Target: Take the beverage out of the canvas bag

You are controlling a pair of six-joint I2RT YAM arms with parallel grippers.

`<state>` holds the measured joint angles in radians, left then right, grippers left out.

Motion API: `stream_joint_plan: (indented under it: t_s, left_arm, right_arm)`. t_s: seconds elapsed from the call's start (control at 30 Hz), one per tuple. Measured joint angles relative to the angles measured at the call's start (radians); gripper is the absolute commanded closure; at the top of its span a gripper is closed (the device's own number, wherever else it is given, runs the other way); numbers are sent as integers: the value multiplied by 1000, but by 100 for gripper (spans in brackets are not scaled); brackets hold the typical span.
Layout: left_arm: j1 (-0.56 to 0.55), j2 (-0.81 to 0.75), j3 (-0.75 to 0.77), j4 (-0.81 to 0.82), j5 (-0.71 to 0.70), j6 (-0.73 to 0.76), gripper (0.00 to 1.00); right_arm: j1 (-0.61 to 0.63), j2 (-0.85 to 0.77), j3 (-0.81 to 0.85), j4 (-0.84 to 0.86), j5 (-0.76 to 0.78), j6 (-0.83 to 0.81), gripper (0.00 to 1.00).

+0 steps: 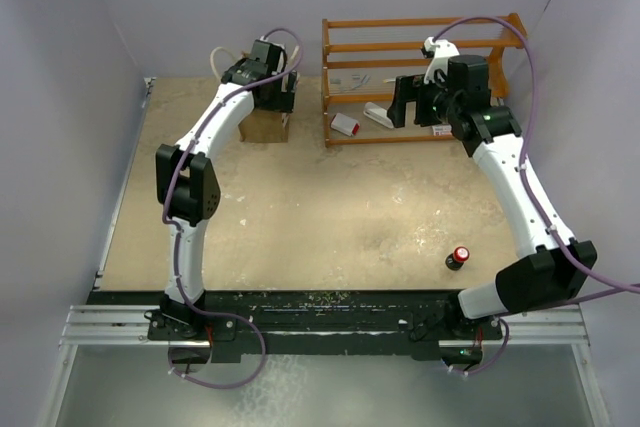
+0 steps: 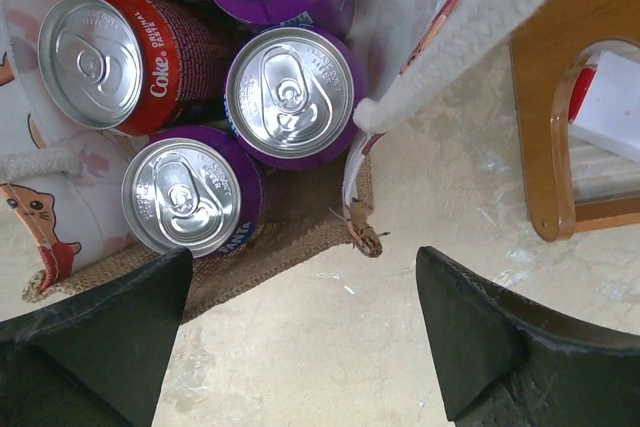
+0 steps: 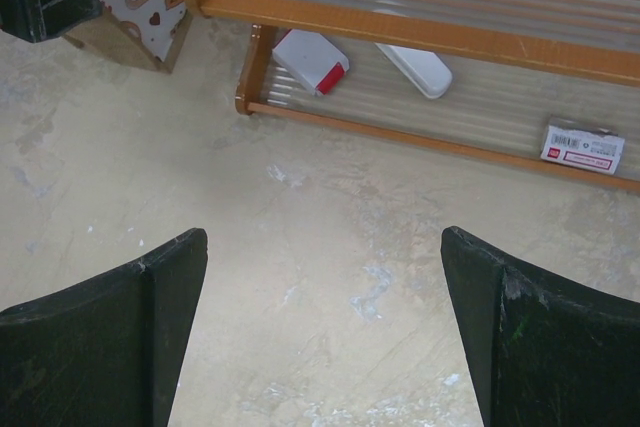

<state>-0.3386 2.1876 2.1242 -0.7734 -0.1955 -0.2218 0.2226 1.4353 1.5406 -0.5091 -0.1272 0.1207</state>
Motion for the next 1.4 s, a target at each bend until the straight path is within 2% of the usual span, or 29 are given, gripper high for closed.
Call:
stream_joint_plan:
  t_s: [0.27,0.37,0.57,0.73,0.97,1.4]
  left_arm:
    - [0,0,1,-18,6,59,17]
    - [0,0,1,-23,5,72,26]
    - [5,0,-2,-30,2,88,38]
    - [5,0,-18,-29,-10,109,57]
    - [9,0,-28,-35,-16,121,65]
    - [11,-47,-109,-19,30,128,71]
  right_arm:
    - [1,21,0,0,-5,1,0]
    - [2,24,2,0,-7,2,0]
    - [6,32,3,0,-23,3,0]
    - [13,32,3,0,-23,5,0]
    - [16,32,3,0,-23,9,0]
    - [33,32,3,0,-25,16,0]
